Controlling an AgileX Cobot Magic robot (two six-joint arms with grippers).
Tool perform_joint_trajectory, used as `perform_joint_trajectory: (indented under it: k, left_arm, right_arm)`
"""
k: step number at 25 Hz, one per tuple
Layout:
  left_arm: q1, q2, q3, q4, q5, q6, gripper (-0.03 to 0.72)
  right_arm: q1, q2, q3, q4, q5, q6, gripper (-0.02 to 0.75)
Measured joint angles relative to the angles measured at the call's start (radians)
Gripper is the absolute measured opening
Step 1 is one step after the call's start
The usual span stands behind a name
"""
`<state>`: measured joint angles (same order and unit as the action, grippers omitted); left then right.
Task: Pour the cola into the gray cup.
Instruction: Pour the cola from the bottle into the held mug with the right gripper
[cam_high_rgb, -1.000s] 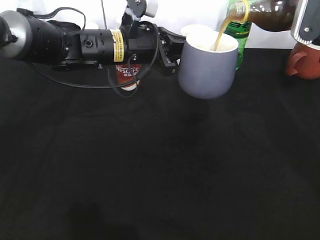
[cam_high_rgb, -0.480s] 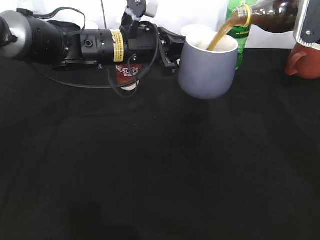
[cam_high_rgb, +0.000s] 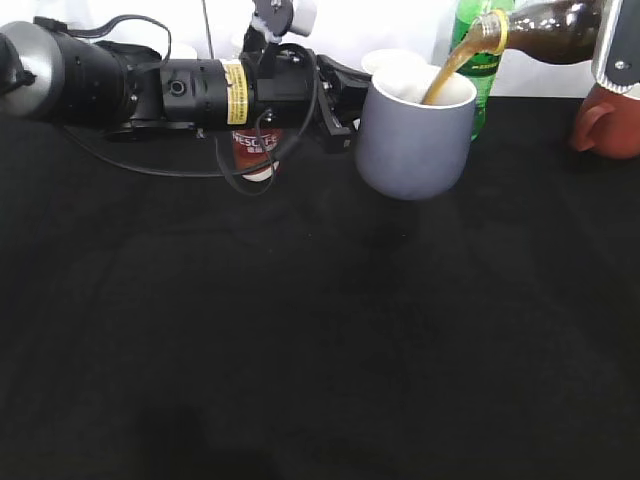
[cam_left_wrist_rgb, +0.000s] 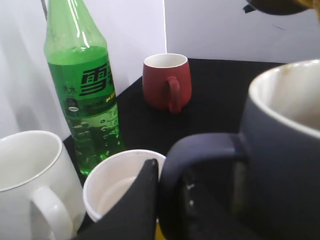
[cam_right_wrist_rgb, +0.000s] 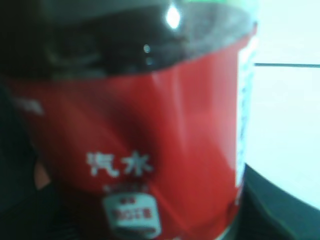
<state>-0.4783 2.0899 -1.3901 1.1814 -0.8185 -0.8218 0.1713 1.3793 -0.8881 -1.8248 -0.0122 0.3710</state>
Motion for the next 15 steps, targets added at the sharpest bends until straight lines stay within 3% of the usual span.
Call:
perform_joint_trajectory:
  k: [15]
  left_arm:
    - [0.0,0.0,0.0,0.007,0.005,0.002,0.048]
  right_arm:
    - [0.003,0.0,0.0,0.005,0.019,-0.044,0.466]
